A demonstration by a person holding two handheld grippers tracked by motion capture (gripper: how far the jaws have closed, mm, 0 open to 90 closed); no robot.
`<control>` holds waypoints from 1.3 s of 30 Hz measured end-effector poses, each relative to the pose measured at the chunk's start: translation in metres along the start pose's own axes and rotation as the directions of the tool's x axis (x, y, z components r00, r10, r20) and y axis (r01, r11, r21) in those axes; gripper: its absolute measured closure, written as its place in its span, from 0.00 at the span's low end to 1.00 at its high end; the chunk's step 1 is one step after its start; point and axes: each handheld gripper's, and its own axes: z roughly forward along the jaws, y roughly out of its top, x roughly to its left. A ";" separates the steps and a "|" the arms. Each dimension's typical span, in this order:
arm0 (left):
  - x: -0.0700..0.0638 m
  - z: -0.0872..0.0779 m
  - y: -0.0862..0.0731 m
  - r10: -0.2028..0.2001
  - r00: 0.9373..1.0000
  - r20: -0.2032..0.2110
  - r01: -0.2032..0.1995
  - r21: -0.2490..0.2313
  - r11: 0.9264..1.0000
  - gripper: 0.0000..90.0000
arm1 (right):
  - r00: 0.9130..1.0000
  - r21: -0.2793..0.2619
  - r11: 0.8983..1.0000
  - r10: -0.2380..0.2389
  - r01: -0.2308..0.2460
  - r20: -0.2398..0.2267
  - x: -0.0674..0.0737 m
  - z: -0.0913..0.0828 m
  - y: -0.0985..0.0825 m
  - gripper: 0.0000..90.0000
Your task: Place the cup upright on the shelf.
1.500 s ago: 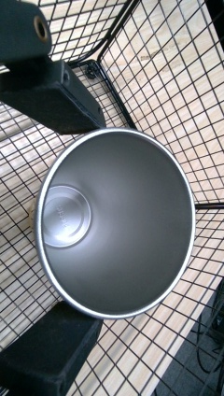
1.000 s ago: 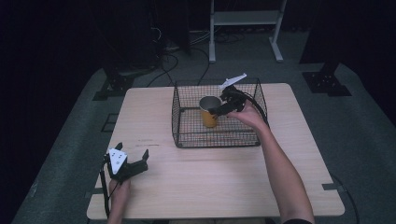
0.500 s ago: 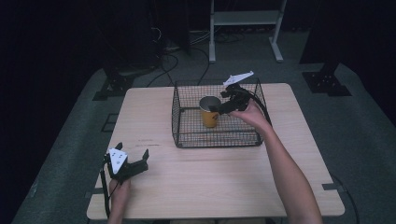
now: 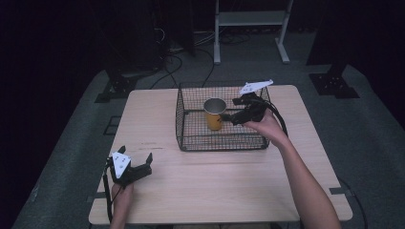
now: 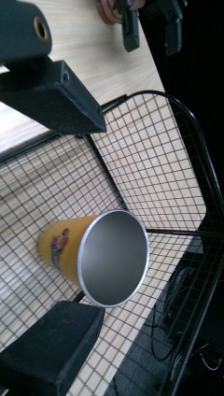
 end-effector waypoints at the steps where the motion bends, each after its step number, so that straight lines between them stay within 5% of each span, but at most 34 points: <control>1: 0.000 0.000 0.000 0.001 1.000 0.000 -0.001 0.001 1.000 0.00 | 1.000 0.000 1.000 0.002 -0.002 0.001 0.001 -0.002 -0.002 0.10; 39: 0.000 0.000 0.000 0.007 1.000 -0.001 -0.007 0.003 1.000 0.00 | 0.999 0.000 1.000 0.007 -0.007 -0.045 0.030 -0.038 -0.065 0.10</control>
